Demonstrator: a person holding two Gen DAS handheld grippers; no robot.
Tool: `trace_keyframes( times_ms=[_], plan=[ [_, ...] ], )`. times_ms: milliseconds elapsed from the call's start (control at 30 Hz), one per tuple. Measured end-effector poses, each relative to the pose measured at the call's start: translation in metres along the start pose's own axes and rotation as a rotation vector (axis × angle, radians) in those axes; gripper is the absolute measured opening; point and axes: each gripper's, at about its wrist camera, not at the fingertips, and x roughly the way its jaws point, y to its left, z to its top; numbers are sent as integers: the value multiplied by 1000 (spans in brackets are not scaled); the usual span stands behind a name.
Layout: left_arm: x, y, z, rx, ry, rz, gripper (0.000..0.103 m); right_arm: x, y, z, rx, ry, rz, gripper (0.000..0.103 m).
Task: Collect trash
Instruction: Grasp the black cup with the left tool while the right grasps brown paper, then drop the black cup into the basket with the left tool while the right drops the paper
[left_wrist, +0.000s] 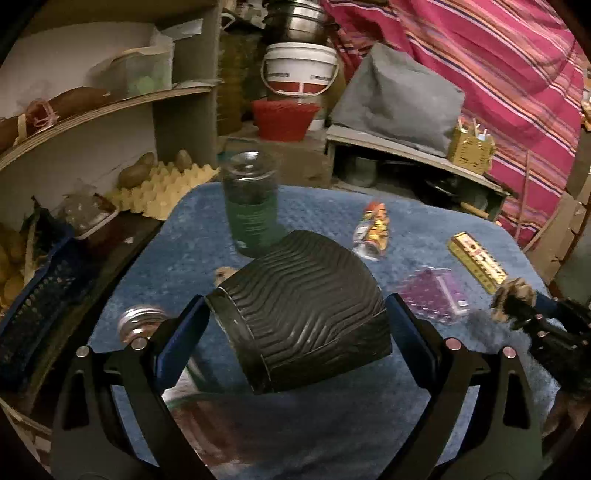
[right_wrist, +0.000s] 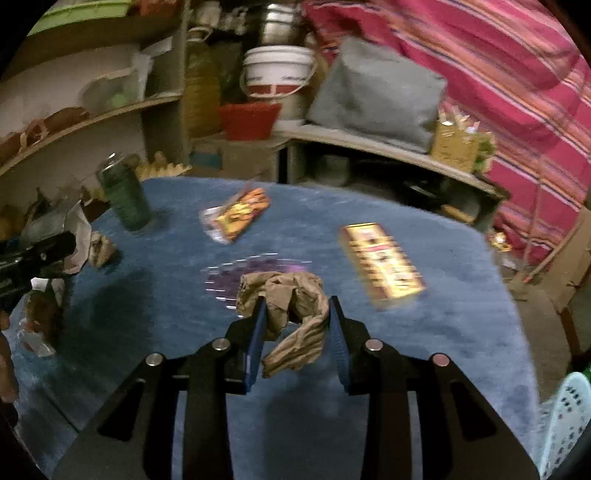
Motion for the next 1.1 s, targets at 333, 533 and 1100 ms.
trace_keyframes(
  times_ms=[333, 533, 1100],
  plan=[
    [-6, -56, -6, 75, 9, -101, 92, -40, -91, -30, 61, -7, -110, 33],
    [-17, -118, -15, 139, 16, -115, 92, -76, -153, -47, 103, -20, -180, 33],
    [-77, -315, -55, 253, -63, -285, 93, -162, -316, -113, 265, -27, -359, 34]
  ],
)
